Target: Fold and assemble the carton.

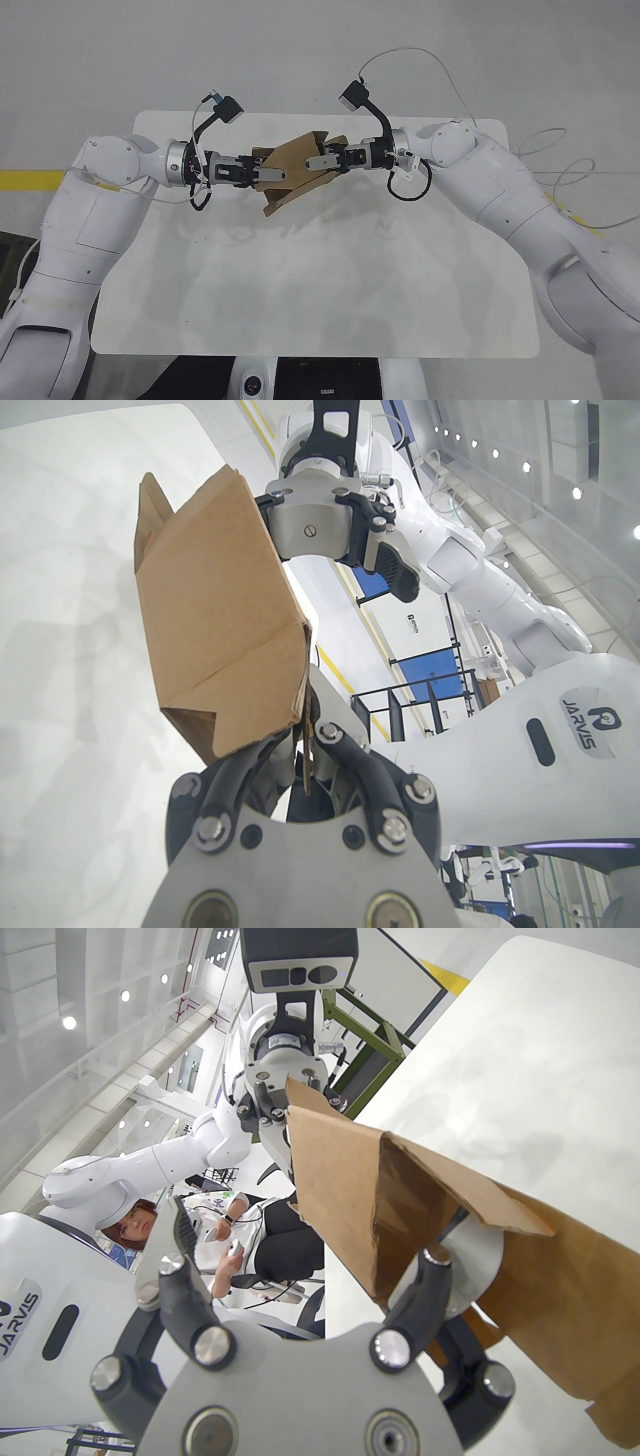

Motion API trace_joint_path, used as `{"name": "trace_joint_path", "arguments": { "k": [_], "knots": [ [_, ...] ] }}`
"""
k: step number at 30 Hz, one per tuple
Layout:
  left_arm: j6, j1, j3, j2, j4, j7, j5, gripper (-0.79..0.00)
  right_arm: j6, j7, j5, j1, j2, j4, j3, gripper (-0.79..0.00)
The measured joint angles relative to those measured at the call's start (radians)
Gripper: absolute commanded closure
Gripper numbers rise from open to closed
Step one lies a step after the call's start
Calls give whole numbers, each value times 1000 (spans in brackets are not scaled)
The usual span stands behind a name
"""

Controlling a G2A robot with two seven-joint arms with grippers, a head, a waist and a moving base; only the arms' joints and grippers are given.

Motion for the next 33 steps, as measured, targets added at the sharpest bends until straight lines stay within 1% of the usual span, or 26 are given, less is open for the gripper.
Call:
{"name": "trace_joint_path", "arguments": {
  "k": [5, 6, 8, 10, 12, 13, 14, 15, 17, 18, 19, 20, 29, 33],
  "knots": [
    [0, 0, 0, 0, 0, 0, 0, 0, 0, 0, 0, 0, 0, 0, 0, -237],
    [0, 0, 0, 0, 0, 0, 0, 0, 0, 0, 0, 0, 0, 0, 0, -203],
    [0, 0, 0, 0, 0, 0, 0, 0, 0, 0, 0, 0, 0, 0, 0, -166],
    [0, 0, 0, 0, 0, 0, 0, 0, 0, 0, 0, 0, 0, 0, 0, -145],
    [0, 0, 0, 0, 0, 0, 0, 0, 0, 0, 0, 0, 0, 0, 0, -142],
    [0, 0, 0, 0, 0, 0, 0, 0, 0, 0, 0, 0, 0, 0, 0, -157],
    [0, 0, 0, 0, 0, 0, 0, 0, 0, 0, 0, 0, 0, 0, 0, -200],
    [0, 0, 0, 0, 0, 0, 0, 0, 0, 0, 0, 0, 0, 0, 0, -277],
    [3, 0, -2, 1, 3, -3, -3, 0, 0, 0, 0, 0, 0, 0, 0, -354],
    [12, 0, -7, 1, 11, -12, -15, 0, 0, 0, 0, 0, 0, 0, 0, -480],
    [22, -1, -10, 2, 19, -22, -40, 0, 0, 0, 0, 0, 0, 0, 0, -708],
    [25, -2, -11, 2, 21, -25, -51, 0, 0, 0, 0, 0, 0, 0, 0, -785],
    [24, -1, -11, 2, 21, -24, -53, 0, 0, 0, 0, 0, 0, 0, 0, -785],
    [27, 17, -25, 6, 6, 22, -11, 0, 13, -5, -15, -2, 5, -3, 11, -785]
  ]
}}
